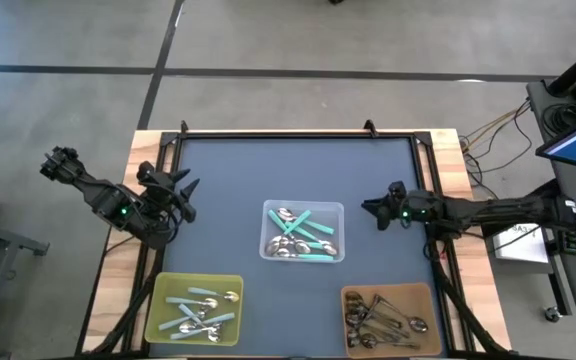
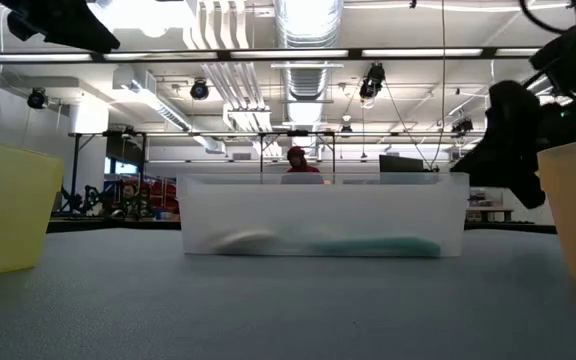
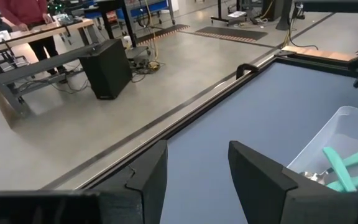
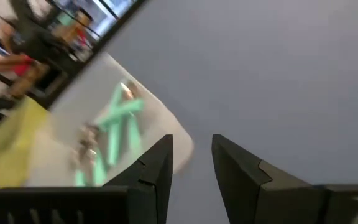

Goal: Sort silverware by color (type)
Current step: Return to Home Position

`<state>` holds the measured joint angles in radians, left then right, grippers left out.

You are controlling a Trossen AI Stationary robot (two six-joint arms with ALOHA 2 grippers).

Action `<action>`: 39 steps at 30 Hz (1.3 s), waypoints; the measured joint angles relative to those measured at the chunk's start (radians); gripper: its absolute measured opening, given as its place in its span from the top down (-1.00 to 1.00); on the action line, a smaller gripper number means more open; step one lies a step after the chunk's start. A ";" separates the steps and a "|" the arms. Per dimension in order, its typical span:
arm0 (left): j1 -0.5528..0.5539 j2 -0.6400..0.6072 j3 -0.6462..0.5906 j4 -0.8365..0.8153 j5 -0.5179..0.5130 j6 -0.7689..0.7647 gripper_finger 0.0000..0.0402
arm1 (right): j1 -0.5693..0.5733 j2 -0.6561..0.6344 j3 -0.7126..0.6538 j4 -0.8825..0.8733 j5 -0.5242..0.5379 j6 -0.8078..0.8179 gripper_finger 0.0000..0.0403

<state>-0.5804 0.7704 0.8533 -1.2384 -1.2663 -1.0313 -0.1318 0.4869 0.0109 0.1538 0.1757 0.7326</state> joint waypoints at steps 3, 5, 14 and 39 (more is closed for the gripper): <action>0.000 0.000 -0.008 0.001 0.000 0.001 0.24 | 0.000 -0.094 0.000 -0.007 0.000 0.000 0.48; 0.000 0.000 -0.014 0.001 0.000 0.001 0.24 | 0.000 -0.151 0.000 -0.008 0.000 0.000 0.48; 0.000 -0.027 -0.117 0.001 0.001 -0.047 0.24 | 0.000 -0.386 0.000 -0.010 0.001 0.000 0.53; 0.000 -0.141 -0.399 0.432 0.242 0.173 0.28 | 0.000 -0.453 0.008 0.060 0.008 0.000 0.52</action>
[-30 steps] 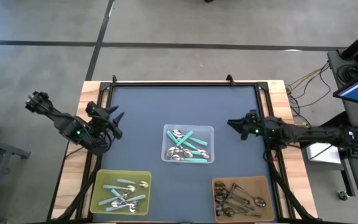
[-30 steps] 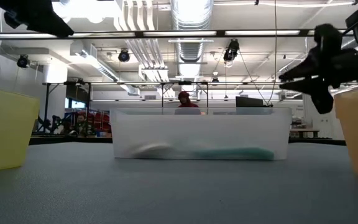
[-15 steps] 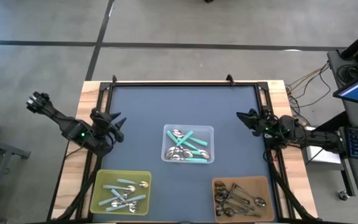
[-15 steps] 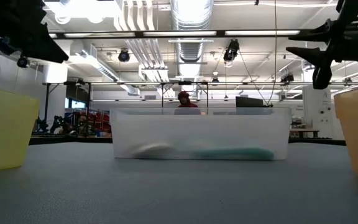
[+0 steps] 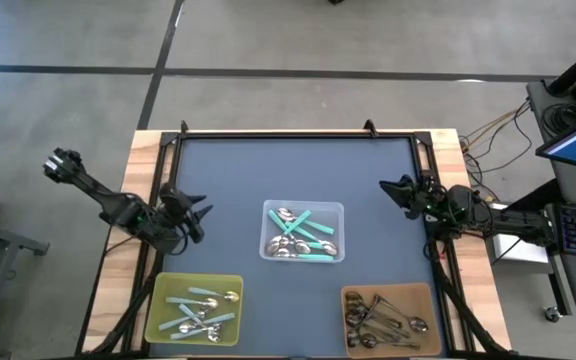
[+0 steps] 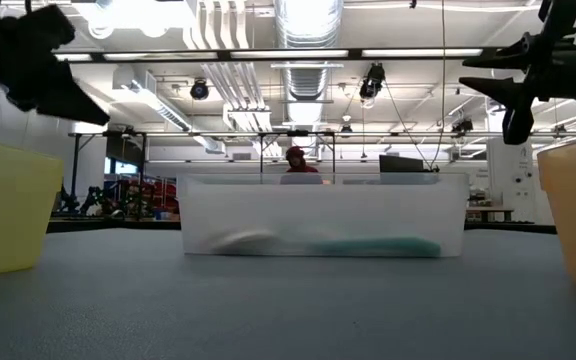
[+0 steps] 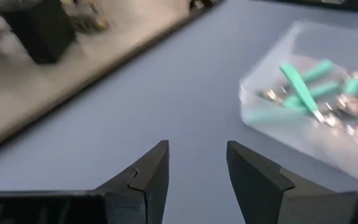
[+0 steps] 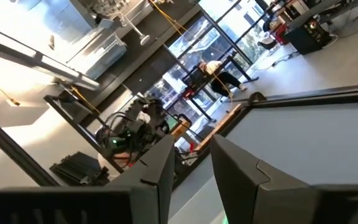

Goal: Sort silverware by color (type)
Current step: Return to Home Position

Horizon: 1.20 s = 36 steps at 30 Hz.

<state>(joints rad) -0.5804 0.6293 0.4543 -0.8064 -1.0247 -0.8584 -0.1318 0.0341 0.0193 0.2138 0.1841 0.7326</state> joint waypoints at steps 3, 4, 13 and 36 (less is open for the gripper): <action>0.000 -0.029 -0.051 0.053 0.085 0.007 0.33 | 0.000 0.000 0.000 0.000 0.000 0.000 0.50; 0.000 -0.036 -0.065 0.068 0.106 0.014 0.35 | 0.000 0.000 0.000 0.000 0.000 0.000 0.50; 0.008 -0.158 -0.215 0.274 0.139 0.137 0.40 | 0.000 0.000 0.002 0.000 0.000 0.000 0.56; 0.191 -0.619 -0.355 0.533 0.105 0.715 0.40 | 0.000 0.002 0.002 -0.004 -0.001 0.000 0.57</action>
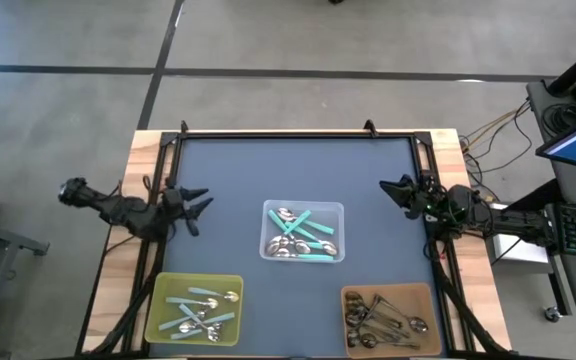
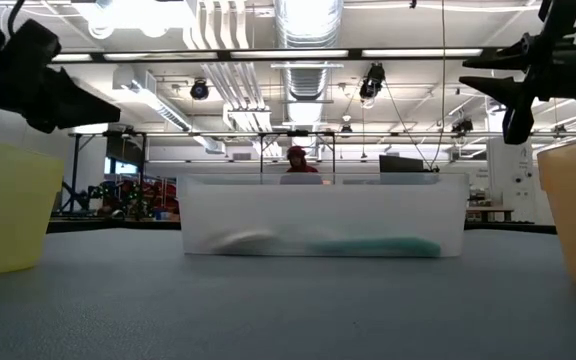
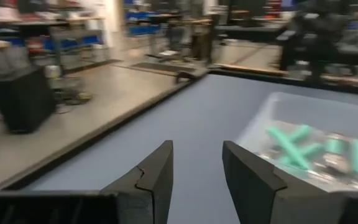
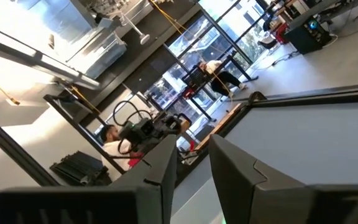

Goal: Sort silverware by color (type)
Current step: Return to Home Position

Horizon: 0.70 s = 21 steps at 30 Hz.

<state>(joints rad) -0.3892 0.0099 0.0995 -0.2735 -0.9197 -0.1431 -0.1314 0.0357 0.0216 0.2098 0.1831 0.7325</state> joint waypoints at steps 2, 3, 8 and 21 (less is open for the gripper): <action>0.070 0.003 -0.002 0.011 0.002 0.020 0.40 | 0.000 0.000 0.000 -0.001 0.001 0.000 0.56; 0.104 0.004 -0.002 0.012 0.005 0.027 0.40 | 0.000 0.000 0.000 -0.001 0.001 0.000 0.55; 0.271 -0.010 -0.003 0.017 0.011 -0.019 0.40 | 0.000 0.000 0.000 -0.001 0.001 0.000 0.56; 0.445 0.078 -0.002 0.016 0.008 -0.421 0.40 | 0.000 0.000 0.000 -0.001 0.001 0.000 0.59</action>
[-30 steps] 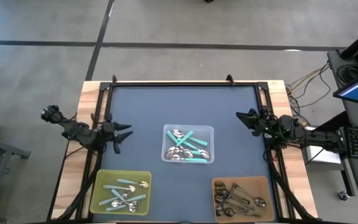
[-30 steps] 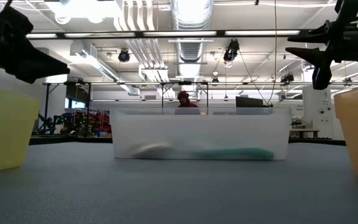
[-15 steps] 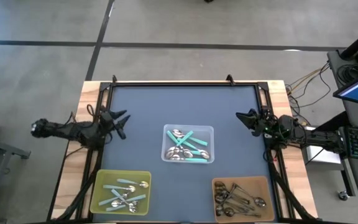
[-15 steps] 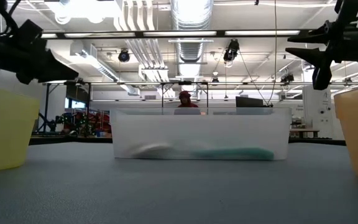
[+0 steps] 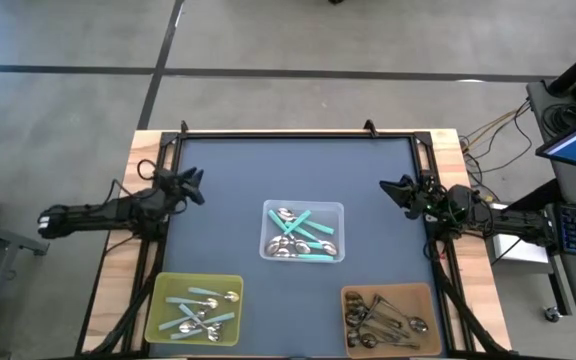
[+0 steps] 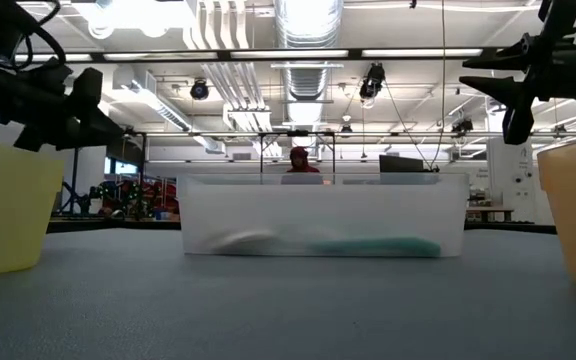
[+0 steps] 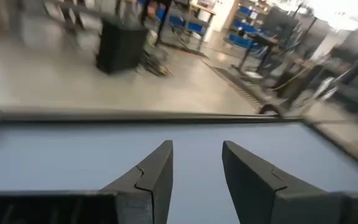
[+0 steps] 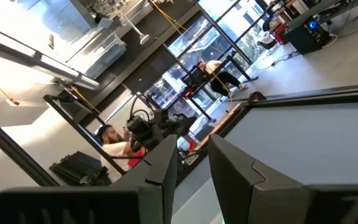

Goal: Sort silverware by color (type)
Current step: Return to Home Position

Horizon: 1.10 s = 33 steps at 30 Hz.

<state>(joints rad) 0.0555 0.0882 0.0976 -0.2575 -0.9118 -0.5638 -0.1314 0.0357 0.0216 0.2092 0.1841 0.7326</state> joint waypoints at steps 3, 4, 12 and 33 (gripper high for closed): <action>0.000 0.012 0.001 -0.002 0.080 -0.163 0.40 | 0.000 0.000 0.000 0.000 0.000 0.000 0.59; 0.000 0.015 0.001 -0.006 0.121 -0.199 0.40 | 0.000 0.000 0.000 0.000 0.000 0.000 0.59; 0.000 0.037 0.003 -0.019 0.196 -0.205 0.40 | 0.000 0.000 0.000 0.000 0.000 0.000 0.59; -0.001 0.022 0.087 -0.031 0.100 -0.099 0.40 | 0.000 0.000 0.000 0.000 0.000 0.000 0.59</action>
<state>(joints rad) 0.0544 0.1106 0.1849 -0.2883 -0.8115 -0.6627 -0.1314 0.0357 0.0216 0.2092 0.1841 0.7326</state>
